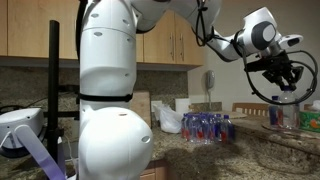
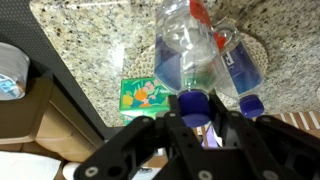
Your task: Put three bottles of water a step above
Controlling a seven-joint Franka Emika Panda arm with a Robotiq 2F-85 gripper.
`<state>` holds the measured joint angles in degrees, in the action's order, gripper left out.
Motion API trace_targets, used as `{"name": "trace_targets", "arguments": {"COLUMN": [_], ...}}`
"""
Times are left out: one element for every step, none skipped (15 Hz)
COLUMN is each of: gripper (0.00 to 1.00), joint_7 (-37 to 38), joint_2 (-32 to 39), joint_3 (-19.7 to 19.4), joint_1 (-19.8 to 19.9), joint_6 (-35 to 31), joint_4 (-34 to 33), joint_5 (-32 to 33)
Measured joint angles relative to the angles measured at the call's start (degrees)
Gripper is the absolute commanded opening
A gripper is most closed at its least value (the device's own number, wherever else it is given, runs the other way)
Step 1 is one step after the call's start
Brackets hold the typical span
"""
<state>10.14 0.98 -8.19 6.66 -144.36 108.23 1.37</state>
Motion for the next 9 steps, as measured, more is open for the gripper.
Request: {"name": "trace_targets", "arguments": {"gripper": [0.09, 0.09, 0.09, 0.09, 0.09, 0.09, 0.09, 0.09, 0.09], "joint_7": [0.1, 0.2, 0.5, 0.8, 1.1, 1.5, 1.8, 2.1, 2.3], "joint_2": [1.6, 3.2, 4.8, 6.4, 7.9, 9.4, 10.8, 12.0, 13.1], "joint_3": [0.0, -0.1, -0.2, -0.4, -0.5, -0.6, -0.7, -0.7, -0.7], "joint_1": [0.0, 0.1, 0.1, 0.1, 0.1, 0.1, 0.1, 0.1, 0.0], "joint_6": [2.6, 5.0, 7.0, 8.6, 9.8, 10.5, 10.7, 10.7, 10.7], "joint_4": [-2.8, -5.6, -8.3, -10.8, -13.0, -15.0, -16.6, -18.0, -19.1], "joint_5": [0.0, 0.0, 0.0, 0.0, 0.0, 0.0, 0.0, 0.1, 0.2]}}
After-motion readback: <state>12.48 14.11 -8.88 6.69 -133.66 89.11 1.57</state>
